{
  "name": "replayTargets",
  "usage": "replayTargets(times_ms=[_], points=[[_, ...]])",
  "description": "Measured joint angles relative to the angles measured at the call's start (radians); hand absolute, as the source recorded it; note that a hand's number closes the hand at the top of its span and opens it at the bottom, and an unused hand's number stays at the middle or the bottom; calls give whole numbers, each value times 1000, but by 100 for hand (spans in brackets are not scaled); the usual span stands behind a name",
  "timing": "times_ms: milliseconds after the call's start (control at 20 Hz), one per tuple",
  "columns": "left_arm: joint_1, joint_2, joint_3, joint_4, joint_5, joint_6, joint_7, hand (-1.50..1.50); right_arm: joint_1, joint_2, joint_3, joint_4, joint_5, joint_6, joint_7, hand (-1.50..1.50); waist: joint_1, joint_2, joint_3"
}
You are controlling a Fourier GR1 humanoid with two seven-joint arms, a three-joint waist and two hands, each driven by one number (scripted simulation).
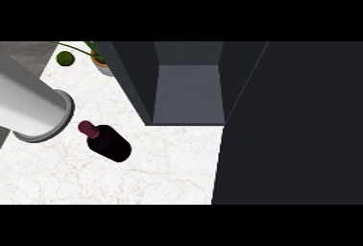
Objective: Pick up the wine, place it into the cabinet and close the cabinet
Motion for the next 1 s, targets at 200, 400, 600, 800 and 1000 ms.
replayTargets(times_ms=[200,400,600,800,1000], points=[[1,-1,18,13,4,-8,29,-150,-78,-11,-33,-7,2,-25,91,-150,-2,0,0],[-29,-7,8,1,-22,34,48,-150,-121,-21,-57,-15,3,-33,151,-150,-5,0,0],[-51,-26,-7,3,-63,53,57,-150,-197,-28,-74,-19,9,-61,226,-150,-7,0,0],[-57,-55,-17,2,-105,75,57,-150,-245,-34,-84,-21,15,-74,275,-150,-7,0,0],[-91,-109,-46,76,-205,57,16,-150,-288,-38,-100,-17,17,-78,309,-150,-10,1,0]])
